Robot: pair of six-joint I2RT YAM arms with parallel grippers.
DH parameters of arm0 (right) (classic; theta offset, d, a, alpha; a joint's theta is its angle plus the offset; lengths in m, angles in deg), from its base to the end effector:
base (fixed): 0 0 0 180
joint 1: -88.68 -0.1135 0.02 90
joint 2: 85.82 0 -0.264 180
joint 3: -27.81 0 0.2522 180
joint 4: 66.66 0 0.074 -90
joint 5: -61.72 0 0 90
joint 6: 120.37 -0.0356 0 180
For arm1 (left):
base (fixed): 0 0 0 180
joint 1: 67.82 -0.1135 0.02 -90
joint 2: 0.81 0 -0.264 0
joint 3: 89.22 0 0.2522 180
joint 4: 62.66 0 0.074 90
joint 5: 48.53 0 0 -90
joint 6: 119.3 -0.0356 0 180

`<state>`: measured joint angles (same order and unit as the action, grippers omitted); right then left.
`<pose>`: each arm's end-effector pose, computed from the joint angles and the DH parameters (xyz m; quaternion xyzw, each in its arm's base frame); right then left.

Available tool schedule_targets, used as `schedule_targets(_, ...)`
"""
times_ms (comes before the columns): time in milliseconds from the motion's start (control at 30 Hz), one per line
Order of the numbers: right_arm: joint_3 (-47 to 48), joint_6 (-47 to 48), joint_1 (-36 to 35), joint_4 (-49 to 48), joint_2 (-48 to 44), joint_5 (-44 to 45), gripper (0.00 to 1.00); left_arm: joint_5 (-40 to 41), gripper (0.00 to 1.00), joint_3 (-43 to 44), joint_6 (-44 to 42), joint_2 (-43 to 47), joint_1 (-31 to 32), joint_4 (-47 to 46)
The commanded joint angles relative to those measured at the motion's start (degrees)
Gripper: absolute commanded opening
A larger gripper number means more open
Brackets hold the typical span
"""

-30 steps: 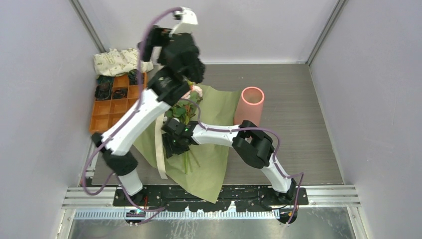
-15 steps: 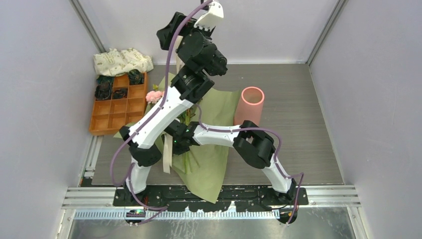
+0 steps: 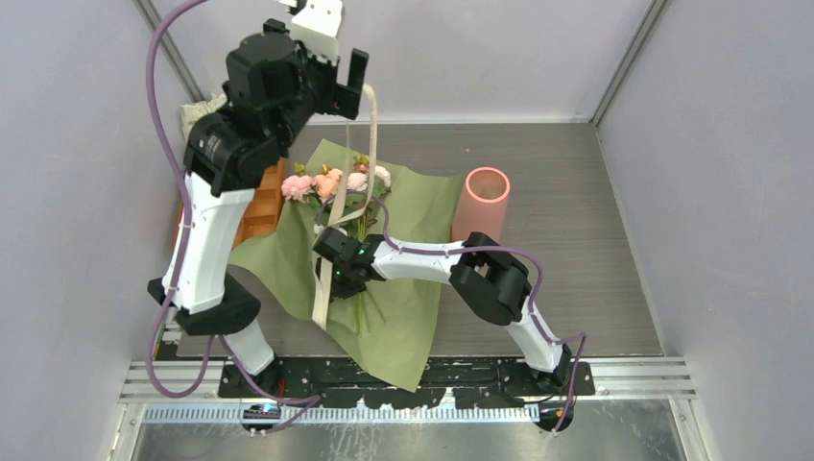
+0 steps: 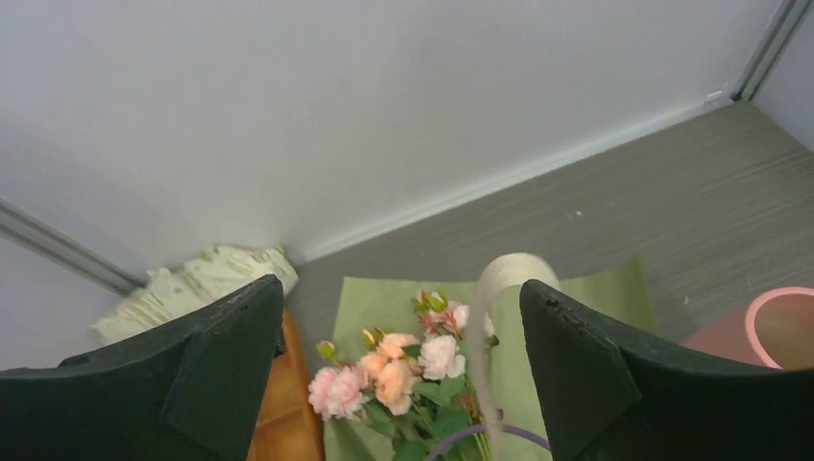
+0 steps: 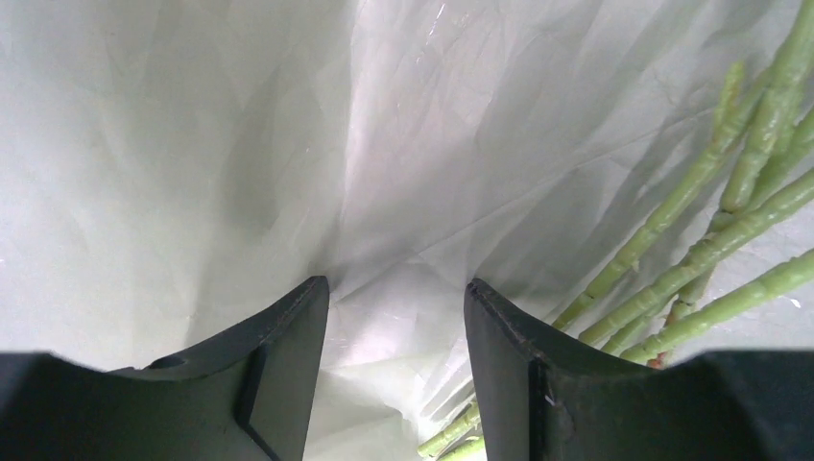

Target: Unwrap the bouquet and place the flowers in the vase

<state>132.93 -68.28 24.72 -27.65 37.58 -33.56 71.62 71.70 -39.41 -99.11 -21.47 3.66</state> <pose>0.2007 0.4183 0.1627 -0.2287 0.9309 0.2463 0.1430 0.2053 -0.1893 0.5919 0.1765 0.7048 -0.0250 0.6866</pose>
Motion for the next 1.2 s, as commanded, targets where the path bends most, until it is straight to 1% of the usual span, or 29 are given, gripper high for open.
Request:
schedule_targets(0, -0.46, -0.06, -0.08, 2.91, 0.3, 0.0, 0.6, -29.15, 0.91, 5.63, 17.91, -6.12, -12.35, 16.76)
schedule_targets(33, -0.39, -0.12, -0.07, 3.01, 0.37, 0.05, 0.6, -32.82, 0.87, 7.27, 21.13, -8.24, -15.93, 18.86)
schedule_targets(100, -0.61, -0.25, -0.02, 2.92, 0.08, 0.21, 0.6, -37.21, 0.75, 5.31, 27.42, -10.37, -23.04, 20.89)
schedule_targets(133, -0.87, -0.39, -0.1, 2.79, -0.1, 0.26, 0.6, -37.3, 0.69, 2.77, 29.89, -10.27, -25.76, 20.98)
schedule_targets(167, -1.17, -0.41, -0.07, 2.61, -0.28, 0.28, 0.6, -34.35, 0.64, -0.01, 31.56, -9.69, -27.87, 21.01)
schedule_targets(267, -2.0, -0.26, -0.01, 2.44, -0.67, 0.42, 0.6, -19.79, 0.64, -8.39, 31.89, -5.4, -30.09, 19.6)
schedule_targets(300, -2.23, -0.19, -0.06, 2.44, -0.77, 0.43, 0.6, -17.76, 0.65, -10.91, 32.45, -3.63, -31.51, 18.98)
schedule_targets(333, -2.37, -0.15, -0.03, 2.42, -0.81, 0.44, 0.6, -17.61, 0.65, -13.45, 33.34, -1.98, -33.84, 18.44)
schedule_targets(433, -2.23, -0.06, 0.01, 2.68, -1.06, 0.74, 0.61, -21.99, 0.65, -22.95, 35.81, 3.11, -43.63, 15.36)
schedule_targets(467, -2.16, -0.06, 0.03, 2.79, -1.24, 0.79, 0.6, -22.87, 0.65, -26.05, 35.91, 5.42, -45.69, 14.06)
schedule_targets(500, -2.14, -0.06, -0.07, 2.91, -1.49, 0.95, 0.6, -22.54, 0.65, -28.72, 35.76, 7.01, -48.61, 13.46)
schedule_targets(567, -2.07, -0.08, -0.12, 3.21, -2.11, 1.23, 0.6, -21.04, 0.68, -32.87, 34.55, 9.81, -49.8, 12.68)
schedule_targets(633, -1.38, 0.22, -0.39, 4.82, -3.09, 2.35, 0.6, -21.38, 0.7, -36.78, 34.04, 12.66, -49.79, 11.82)
schedule_targets(833, 4.19, 2.3, -1.79, 13.48, -6.46, 8.87, 0.61, -21.25, 0.75, -49.51, 32.35, 22.61, -49.83, 9.33)
schedule_targets(1000, 9.89, 3.64, -2.18, 19.55, -7.69, 12.2, 0.62, -19.97, 0.77, -54.99, 32.65, 31.75, -49.78, 9.01)
schedule_targets(1167, 15.59, 4.95, -2.78, 22.93, -7.17, 13.92, 0.62, -18.04, 0.78, -57.51, 34.42, 38.19, -49.81, 9.02)
